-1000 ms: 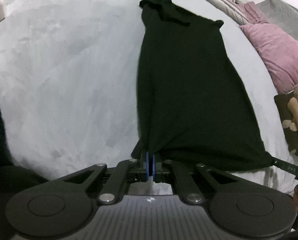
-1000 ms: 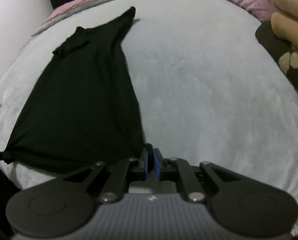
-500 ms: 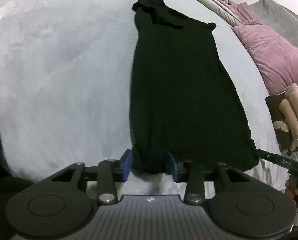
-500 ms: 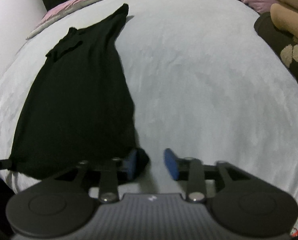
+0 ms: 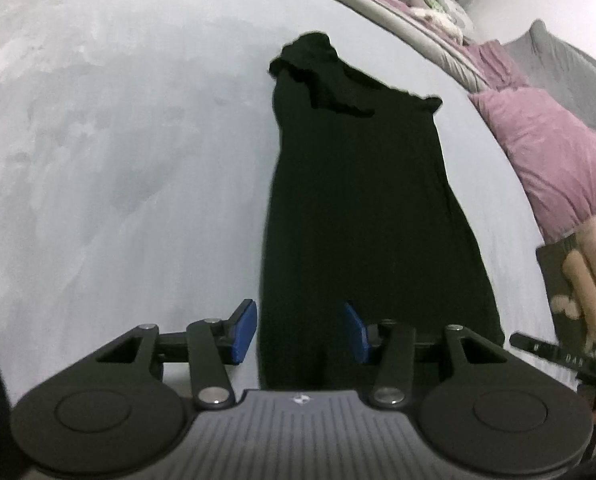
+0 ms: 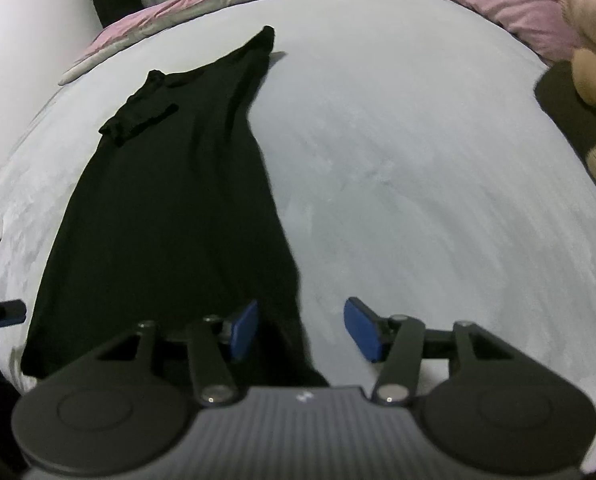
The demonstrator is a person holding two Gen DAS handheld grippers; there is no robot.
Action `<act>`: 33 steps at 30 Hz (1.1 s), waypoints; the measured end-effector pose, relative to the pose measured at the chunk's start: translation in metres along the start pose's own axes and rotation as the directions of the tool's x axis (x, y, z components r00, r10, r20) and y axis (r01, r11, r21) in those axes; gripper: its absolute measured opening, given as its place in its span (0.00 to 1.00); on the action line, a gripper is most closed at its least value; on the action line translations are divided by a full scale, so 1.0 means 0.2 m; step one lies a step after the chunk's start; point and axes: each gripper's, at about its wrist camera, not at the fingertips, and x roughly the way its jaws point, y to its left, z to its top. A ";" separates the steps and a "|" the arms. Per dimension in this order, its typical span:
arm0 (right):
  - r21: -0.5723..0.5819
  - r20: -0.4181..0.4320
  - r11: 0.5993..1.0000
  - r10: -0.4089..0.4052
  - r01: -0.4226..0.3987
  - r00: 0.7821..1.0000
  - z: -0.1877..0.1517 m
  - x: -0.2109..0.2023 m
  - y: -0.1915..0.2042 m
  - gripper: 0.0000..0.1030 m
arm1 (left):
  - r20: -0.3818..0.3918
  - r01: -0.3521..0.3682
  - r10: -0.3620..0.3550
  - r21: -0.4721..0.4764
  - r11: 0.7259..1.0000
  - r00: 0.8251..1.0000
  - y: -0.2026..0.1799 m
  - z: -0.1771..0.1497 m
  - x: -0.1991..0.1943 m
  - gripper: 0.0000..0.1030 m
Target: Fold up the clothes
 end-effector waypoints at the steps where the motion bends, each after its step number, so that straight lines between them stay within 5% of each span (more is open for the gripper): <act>1: -0.002 0.000 1.000 0.004 -0.004 1.000 0.02 0.01 0.01 0.50 | 0.011 -0.002 0.002 -0.001 1.000 1.000 0.00 0.03 0.01 0.46; 33: -0.145 0.013 0.967 0.215 -0.211 0.977 0.66 0.65 0.64 0.51 | 0.101 -0.092 0.086 0.061 0.994 0.991 -0.08 0.65 0.59 0.46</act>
